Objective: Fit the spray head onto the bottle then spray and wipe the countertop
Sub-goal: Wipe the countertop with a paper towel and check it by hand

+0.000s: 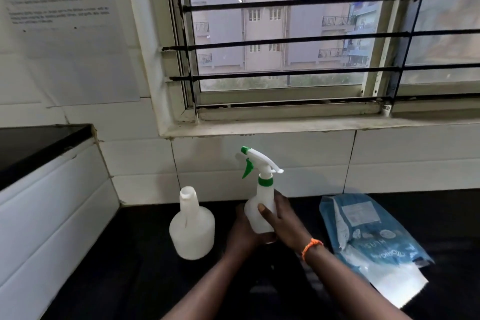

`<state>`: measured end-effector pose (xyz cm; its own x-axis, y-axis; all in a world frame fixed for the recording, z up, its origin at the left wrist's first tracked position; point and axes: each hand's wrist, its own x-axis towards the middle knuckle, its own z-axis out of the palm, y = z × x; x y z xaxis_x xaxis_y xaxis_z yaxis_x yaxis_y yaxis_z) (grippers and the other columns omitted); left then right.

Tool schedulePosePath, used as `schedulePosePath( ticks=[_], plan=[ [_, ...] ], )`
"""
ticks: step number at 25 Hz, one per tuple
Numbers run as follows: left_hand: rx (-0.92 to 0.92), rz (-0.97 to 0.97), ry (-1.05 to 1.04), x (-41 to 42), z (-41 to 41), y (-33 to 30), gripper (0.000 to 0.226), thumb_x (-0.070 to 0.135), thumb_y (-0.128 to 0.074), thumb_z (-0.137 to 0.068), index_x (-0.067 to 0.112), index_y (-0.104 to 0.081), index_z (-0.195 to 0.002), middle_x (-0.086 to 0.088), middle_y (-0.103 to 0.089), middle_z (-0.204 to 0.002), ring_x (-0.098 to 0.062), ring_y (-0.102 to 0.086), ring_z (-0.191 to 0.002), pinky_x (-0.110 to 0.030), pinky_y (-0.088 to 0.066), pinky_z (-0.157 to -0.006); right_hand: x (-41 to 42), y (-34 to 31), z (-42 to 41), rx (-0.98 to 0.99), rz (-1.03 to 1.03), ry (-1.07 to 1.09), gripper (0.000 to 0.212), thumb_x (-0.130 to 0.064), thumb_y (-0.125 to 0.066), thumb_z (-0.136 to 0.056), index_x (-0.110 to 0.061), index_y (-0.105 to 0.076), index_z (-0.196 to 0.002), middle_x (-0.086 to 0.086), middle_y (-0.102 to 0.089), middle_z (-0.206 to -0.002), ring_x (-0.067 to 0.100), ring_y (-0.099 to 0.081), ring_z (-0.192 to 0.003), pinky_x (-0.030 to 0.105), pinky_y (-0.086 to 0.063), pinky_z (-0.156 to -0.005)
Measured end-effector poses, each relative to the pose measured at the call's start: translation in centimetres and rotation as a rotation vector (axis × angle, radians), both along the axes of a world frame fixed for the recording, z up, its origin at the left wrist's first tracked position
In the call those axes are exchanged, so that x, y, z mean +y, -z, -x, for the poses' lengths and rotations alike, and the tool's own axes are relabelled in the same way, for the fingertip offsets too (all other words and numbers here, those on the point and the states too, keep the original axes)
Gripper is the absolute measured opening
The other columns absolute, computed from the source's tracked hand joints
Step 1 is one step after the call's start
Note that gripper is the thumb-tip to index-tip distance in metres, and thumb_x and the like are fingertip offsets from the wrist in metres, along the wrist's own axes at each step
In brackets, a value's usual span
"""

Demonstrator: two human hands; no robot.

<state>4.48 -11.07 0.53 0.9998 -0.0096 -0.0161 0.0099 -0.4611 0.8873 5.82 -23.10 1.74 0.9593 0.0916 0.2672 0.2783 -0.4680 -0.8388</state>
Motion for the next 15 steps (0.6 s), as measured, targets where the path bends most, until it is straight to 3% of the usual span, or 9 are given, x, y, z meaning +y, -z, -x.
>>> schedulePosePath(
  ticks=[3, 6, 9, 11, 13, 15],
  plan=[
    [0.009, -0.007, 0.029, -0.5, 0.0, 0.0, 0.1, 0.037, -0.084, -0.054, 0.016, -0.027, -0.133, 0.002, -0.05, -0.12, -0.021, -0.055, -0.113, -0.027, -0.044, -0.084, -0.1, 0.6, 0.1, -0.054, 0.024, 0.004, 0.053, -0.027, -0.053, -0.09, -0.011, -0.034, -0.137, 0.011, -0.044, -0.136, 0.022, -0.039, -0.128, 0.033, -0.029, -0.11],
    [0.037, 0.051, 0.021, -0.5, 1.1, -1.0, 0.099, 0.021, -0.077, -0.072, 0.011, -0.008, -0.142, -0.007, -0.042, -0.137, -0.024, -0.046, -0.126, -0.036, -0.04, -0.104, -0.3, 0.7, 0.5, -0.09, 0.065, 0.013, 0.054, -0.034, -0.051, -0.09, -0.014, -0.032, -0.137, 0.01, -0.043, -0.137, 0.021, -0.039, -0.129, 0.028, -0.03, -0.107],
    [0.008, 0.054, 0.007, 0.7, 4.0, -1.9, 0.11, 0.011, -0.072, -0.076, 0.013, 0.015, -0.143, -0.013, -0.041, -0.142, -0.023, -0.044, -0.128, -0.029, -0.036, -0.104, -0.5, 0.2, 1.3, -0.047, 0.144, 0.01, 0.057, -0.04, -0.048, -0.09, -0.014, -0.03, -0.138, 0.012, -0.041, -0.139, 0.022, -0.038, -0.129, 0.027, -0.03, -0.105],
    [-0.019, -0.017, 0.001, 1.5, 6.9, -2.3, 0.096, 0.016, -0.069, -0.079, 0.016, 0.003, -0.143, -0.013, -0.05, -0.132, -0.02, -0.053, -0.113, -0.028, -0.042, -0.093, -0.6, -0.7, 1.7, 0.023, 0.159, 0.004, 0.061, -0.035, -0.047, -0.092, -0.008, -0.023, -0.141, 0.016, -0.033, -0.146, 0.025, -0.031, -0.135, 0.03, -0.024, -0.112],
    [-0.09, -0.12, 0.061, 2.1, 9.5, -2.2, 0.073, 0.02, -0.068, -0.081, 0.017, -0.02, -0.137, -0.008, -0.059, -0.113, -0.018, -0.06, -0.095, -0.029, -0.049, -0.082, -1.3, -2.1, 2.8, 0.113, 0.049, -0.011, 0.064, -0.031, -0.046, -0.094, -0.008, -0.014, -0.144, 0.017, -0.023, -0.15, 0.025, -0.024, -0.139, 0.03, -0.018, -0.115],
    [-0.16, -0.2, 0.166, 2.3, 11.0, -2.1, 0.047, 0.019, -0.068, -0.081, 0.014, -0.044, -0.122, -0.008, -0.064, -0.103, -0.02, -0.064, -0.088, -0.03, -0.051, -0.079, -3.9, -3.7, 4.7, 0.124, -0.068, -0.049, 0.06, -0.03, -0.044, -0.094, -0.016, -0.013, -0.143, 0.014, -0.035, -0.142, 0.02, -0.036, -0.131, 0.021, -0.027, -0.104]
  ],
)
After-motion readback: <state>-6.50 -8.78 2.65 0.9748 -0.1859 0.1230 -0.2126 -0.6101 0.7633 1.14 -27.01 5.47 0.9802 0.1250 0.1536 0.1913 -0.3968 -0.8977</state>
